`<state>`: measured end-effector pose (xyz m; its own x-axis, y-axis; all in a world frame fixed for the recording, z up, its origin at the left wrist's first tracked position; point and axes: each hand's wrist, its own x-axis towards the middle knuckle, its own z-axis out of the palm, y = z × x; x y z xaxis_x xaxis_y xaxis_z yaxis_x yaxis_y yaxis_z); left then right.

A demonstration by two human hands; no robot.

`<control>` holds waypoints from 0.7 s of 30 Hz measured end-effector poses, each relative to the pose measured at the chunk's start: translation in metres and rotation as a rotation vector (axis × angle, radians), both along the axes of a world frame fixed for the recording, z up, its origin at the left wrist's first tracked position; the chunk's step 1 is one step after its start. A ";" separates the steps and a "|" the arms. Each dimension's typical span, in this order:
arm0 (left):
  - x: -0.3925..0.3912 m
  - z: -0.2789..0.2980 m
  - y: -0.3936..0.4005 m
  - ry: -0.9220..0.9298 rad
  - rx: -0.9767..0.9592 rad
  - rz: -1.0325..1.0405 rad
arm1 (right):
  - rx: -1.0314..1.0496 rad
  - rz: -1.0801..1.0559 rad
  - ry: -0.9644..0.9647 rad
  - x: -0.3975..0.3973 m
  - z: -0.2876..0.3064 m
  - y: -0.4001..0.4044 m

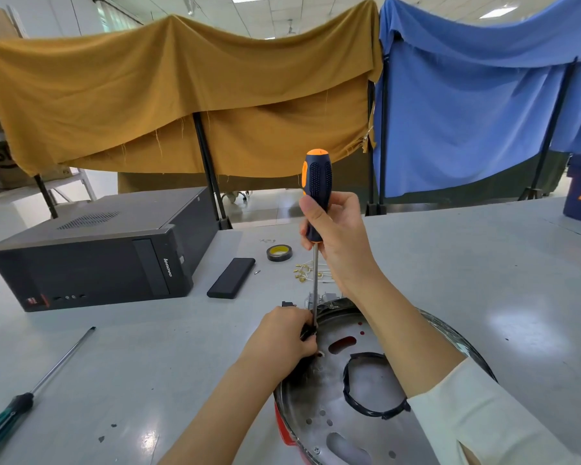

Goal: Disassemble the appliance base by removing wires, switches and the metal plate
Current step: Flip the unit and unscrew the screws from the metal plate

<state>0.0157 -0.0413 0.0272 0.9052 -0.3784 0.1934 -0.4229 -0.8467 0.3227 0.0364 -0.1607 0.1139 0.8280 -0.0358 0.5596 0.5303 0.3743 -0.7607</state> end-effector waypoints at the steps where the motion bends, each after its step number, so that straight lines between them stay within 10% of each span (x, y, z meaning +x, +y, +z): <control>1: 0.000 -0.001 0.000 -0.003 0.003 0.004 | -0.013 -0.002 0.001 0.000 -0.001 0.000; 21: 0.002 0.000 -0.003 -0.017 0.072 0.021 | 0.046 0.148 0.068 -0.002 -0.002 0.005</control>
